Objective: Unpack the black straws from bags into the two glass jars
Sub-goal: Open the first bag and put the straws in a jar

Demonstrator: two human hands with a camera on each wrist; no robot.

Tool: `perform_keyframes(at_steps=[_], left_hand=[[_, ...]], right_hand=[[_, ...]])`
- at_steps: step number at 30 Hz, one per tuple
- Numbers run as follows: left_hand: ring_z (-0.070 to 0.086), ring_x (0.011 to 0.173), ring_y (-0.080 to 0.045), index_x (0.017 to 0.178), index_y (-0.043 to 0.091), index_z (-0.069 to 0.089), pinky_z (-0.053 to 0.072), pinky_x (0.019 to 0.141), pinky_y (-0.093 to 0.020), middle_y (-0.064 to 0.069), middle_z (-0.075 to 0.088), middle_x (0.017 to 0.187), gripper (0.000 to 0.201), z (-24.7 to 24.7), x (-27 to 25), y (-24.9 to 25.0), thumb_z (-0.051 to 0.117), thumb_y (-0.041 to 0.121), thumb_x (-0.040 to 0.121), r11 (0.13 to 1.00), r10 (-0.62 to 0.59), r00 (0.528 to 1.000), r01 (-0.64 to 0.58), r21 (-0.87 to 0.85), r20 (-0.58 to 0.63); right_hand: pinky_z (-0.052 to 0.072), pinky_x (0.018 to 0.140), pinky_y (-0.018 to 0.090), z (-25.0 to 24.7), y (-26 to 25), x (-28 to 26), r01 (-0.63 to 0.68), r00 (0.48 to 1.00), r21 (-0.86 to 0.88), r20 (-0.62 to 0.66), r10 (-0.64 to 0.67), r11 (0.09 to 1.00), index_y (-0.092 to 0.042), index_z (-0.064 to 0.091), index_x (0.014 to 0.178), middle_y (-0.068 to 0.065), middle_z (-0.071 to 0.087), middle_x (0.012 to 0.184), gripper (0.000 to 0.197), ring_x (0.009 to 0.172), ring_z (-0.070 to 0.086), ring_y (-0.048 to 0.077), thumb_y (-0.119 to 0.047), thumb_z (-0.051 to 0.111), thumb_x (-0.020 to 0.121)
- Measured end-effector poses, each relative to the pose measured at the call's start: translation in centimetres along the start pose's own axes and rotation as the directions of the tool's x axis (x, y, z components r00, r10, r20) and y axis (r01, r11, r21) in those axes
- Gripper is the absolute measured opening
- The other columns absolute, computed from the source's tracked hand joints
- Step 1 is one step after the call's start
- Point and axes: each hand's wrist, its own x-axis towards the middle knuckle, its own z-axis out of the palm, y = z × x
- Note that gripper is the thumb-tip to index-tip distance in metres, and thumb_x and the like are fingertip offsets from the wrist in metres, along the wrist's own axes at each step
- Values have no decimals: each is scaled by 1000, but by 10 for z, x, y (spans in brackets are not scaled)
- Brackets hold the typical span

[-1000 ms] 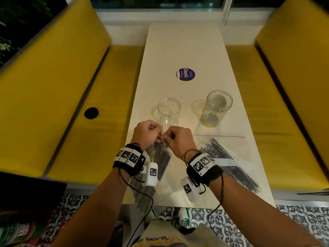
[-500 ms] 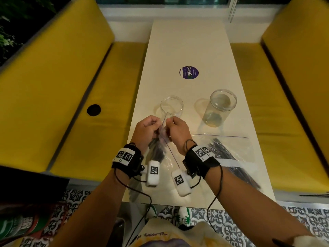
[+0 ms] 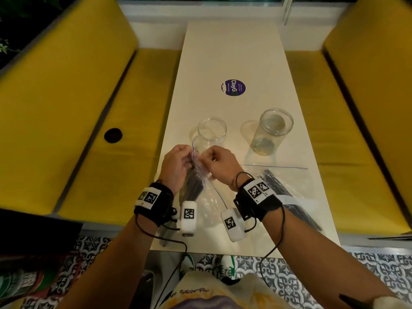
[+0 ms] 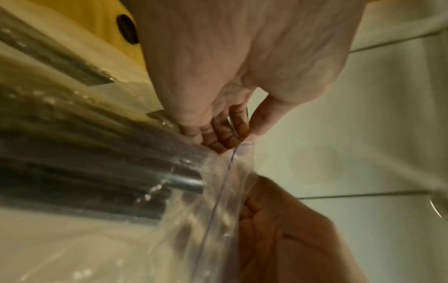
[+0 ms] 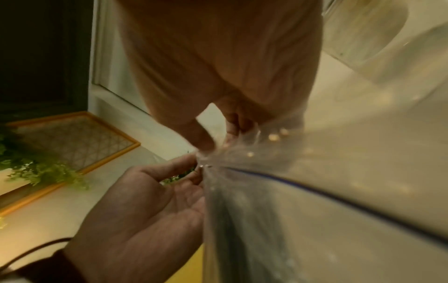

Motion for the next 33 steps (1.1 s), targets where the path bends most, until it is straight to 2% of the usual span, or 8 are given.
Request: perform_keyframes(at_steps=[3,6,10,14,19,23,28,33], left_hand=[[69,84,-12,103,13,67,55,75,-23,1,74,95,34,2,-6,-4,66,46,99,886,159,987,-126,447,-37],[60,78,2,97,18,68,45,63,-9,12,67,85,15,0,-14,-6,67,32,101,707,255,967,-189,681,3],[67,84,-12,97,21,65,56,72,-25,2,70,92,12,-17,-14,2,59,28,106,837,224,958,-94,540,-181],[77,81,-16,92,27,62,65,75,-35,1,74,92,13,-10,-19,3,62,25,104,864,224,964,-128,488,-144],[76,84,-20,101,17,62,65,74,-38,-4,74,96,7,-13,-14,-5,57,16,107,980,97,969,-52,194,-227],[45,56,-10,89,18,56,44,52,-26,2,48,70,20,-39,0,-7,50,13,108,992,-87,971,64,-110,-224],[39,41,-5,86,17,58,30,34,-15,6,45,59,20,-26,-12,2,45,14,102,983,-185,955,178,-53,-233],[32,54,-10,99,6,74,33,52,-22,10,35,57,42,-37,-18,8,64,47,93,935,-32,991,76,345,-130]], right_hand=[[66,73,51,-1,3,2,0,996,59,-91,6,998,-17,70,88,9,76,90,13,81,77,30,-10,60,92],[66,75,49,-3,4,2,-11,997,105,-76,19,994,-22,70,86,8,75,85,18,75,75,28,-8,59,90],[55,67,23,-15,6,-2,11,987,-28,-162,-15,1000,-19,64,97,-2,67,86,10,70,61,11,-14,56,98],[58,63,34,-14,-2,-4,-147,989,0,-24,147,989,-20,52,122,3,69,97,42,79,70,20,-47,68,94],[57,63,25,-14,4,-9,-98,995,-79,26,100,992,-12,55,130,8,74,96,44,77,72,20,0,64,89],[51,46,17,-37,22,-6,-198,976,-57,-101,192,979,-16,65,117,9,70,103,33,53,72,12,5,51,95],[64,64,38,-23,21,-4,-84,984,177,-140,110,981,-7,72,108,7,69,84,18,56,64,16,-4,55,102],[57,57,28,-38,27,4,-80,975,173,-191,113,982,-8,76,110,3,61,78,29,61,58,14,-3,47,105]])
